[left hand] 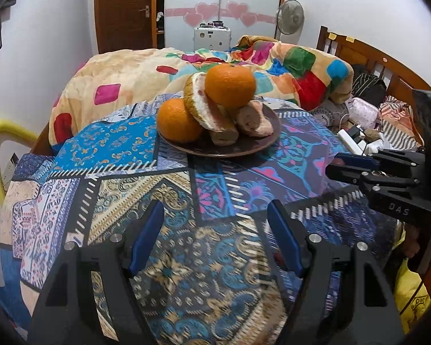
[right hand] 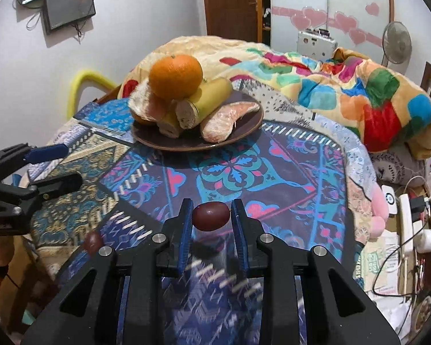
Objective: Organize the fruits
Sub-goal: 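Grasp a dark red date with the right gripper while the left grasps another date, then lower both dates onto the plate and open both grippers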
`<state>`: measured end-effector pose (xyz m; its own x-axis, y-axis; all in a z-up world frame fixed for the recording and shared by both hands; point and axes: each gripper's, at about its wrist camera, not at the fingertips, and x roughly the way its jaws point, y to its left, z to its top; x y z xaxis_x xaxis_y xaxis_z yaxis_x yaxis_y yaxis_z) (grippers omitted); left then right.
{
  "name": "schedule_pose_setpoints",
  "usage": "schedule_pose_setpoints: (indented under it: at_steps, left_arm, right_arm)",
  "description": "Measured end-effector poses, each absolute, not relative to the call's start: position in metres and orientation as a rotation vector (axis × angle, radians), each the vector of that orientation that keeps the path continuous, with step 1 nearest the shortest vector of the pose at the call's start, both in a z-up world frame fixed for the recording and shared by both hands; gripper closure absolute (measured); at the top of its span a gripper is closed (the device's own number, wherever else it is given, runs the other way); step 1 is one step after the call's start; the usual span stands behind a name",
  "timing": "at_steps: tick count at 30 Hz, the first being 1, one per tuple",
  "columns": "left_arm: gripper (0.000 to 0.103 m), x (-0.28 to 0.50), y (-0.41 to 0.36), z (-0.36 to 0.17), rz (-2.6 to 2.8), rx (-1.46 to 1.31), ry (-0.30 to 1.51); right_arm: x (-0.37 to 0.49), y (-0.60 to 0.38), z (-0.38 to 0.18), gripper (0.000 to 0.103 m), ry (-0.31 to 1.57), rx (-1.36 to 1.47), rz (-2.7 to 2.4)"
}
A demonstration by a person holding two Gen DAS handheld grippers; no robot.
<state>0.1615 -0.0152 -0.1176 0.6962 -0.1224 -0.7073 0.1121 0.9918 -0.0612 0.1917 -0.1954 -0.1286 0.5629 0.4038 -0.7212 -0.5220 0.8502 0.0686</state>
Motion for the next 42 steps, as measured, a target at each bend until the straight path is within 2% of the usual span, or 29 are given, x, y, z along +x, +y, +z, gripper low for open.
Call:
schedule_pose_setpoints:
  at_steps: [6,15,19,23,31,42]
  left_arm:
    - [0.031,0.147,-0.033,-0.122,-0.138,-0.007,0.808]
    - [0.046,0.140,-0.055,-0.145,-0.164,-0.006,0.878]
    - [0.057,0.141,-0.062,-0.153,-0.190,-0.018,0.898]
    - [0.083,0.138,-0.070,-0.152,-0.227,-0.010,0.888]
    - [0.087,0.138,-0.067,-0.147,-0.215,0.007,0.868]
    - [0.087,0.171,-0.020,-0.129,-0.136,-0.038,0.822]
  right_arm:
    - [0.169,-0.208,-0.112,0.078,0.765,-0.149,0.555]
    - [0.149,-0.219,-0.112,0.078,0.760,-0.149,0.560]
    - [0.144,-0.221,-0.117,0.078,0.767,-0.147,0.564]
    - [0.144,-0.222,-0.121,0.078,0.774,-0.145,0.567]
    - [0.148,-0.219,-0.121,0.078,0.768,-0.128,0.575]
    - [0.172,-0.196,-0.116,0.078,0.740,-0.129,0.595]
